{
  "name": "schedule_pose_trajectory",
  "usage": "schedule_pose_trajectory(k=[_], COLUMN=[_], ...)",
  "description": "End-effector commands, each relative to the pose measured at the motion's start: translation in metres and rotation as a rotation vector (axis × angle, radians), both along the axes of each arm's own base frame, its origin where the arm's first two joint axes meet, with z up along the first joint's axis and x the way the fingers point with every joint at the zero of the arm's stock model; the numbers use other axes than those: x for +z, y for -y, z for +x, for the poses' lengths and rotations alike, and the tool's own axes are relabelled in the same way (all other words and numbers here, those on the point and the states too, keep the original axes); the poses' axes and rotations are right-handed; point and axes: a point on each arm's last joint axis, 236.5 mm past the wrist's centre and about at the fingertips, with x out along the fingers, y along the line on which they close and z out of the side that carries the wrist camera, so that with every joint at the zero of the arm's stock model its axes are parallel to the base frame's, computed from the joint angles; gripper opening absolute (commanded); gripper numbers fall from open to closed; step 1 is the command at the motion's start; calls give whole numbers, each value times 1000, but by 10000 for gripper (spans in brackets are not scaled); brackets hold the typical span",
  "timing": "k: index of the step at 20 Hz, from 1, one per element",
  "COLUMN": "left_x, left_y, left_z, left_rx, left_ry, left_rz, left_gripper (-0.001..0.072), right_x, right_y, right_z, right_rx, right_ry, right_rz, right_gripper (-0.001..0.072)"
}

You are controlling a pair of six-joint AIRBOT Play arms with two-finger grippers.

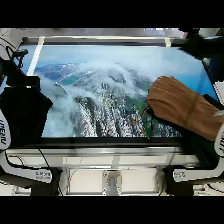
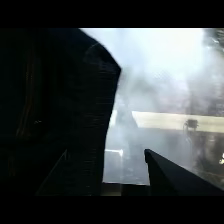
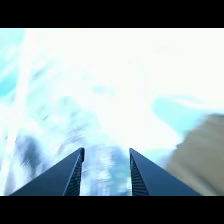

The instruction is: Fold the clothes and pants, and hang the long-sleeved shirts on hangers.

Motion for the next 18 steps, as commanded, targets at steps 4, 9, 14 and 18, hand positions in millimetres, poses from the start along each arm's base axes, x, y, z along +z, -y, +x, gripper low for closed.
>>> schedule_pose_trajectory(k=[4, 9, 14, 18], left_x=[-19, -19, -18, -18], left_y=[-2, 20, 21, 21], left_z=[-7, -7, -7, -7], left_rx=[63, 103, 102, 102], left_ry=[-39, -41, -41, -41], left_rz=[-40, -139, -143, -143], left_gripper=[570, 571, 571, 571], right_x=[-69, -77, -77, -77], right_y=[-162, -194, -198, -198], right_z=[-16, -37, -39, -39], right_rx=[371, 453, 460, 460], right_ry=[-33, -50, -48, -48], right_rz=[-184, -220, -216, -216], right_gripper=[341, 340, 341, 341])
